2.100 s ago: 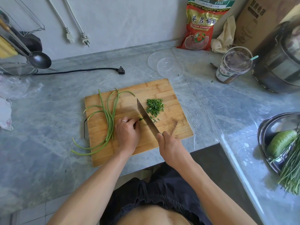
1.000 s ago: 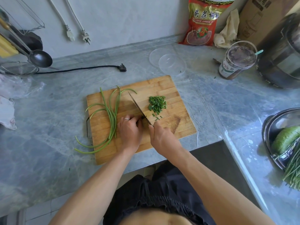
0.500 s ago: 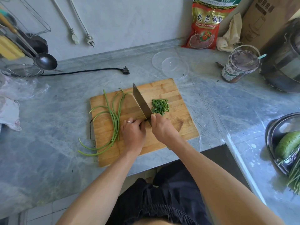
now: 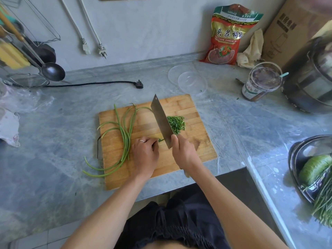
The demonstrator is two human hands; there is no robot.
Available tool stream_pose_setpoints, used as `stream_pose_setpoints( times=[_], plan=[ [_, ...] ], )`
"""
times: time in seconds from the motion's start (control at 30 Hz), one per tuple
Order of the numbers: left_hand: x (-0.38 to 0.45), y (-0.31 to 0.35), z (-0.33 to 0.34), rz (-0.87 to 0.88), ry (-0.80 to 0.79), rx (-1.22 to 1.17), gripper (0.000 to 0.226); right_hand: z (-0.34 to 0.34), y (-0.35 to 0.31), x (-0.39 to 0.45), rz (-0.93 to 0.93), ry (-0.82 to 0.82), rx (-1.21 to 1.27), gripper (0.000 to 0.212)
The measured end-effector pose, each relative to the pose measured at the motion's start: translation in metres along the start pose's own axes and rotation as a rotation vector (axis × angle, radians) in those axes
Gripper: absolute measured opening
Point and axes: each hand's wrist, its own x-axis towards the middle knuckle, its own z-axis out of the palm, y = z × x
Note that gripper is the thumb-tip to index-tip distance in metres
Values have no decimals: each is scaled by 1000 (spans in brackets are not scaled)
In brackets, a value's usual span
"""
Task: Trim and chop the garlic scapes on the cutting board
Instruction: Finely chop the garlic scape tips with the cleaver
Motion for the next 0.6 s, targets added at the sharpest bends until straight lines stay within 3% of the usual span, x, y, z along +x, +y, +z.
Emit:
stream_pose_setpoints(
  times=[0.6],
  plan=[
    [-8,-4,-2,-2,-4,-10,15,18,-4,14,27,-54,43,36]
  ],
)
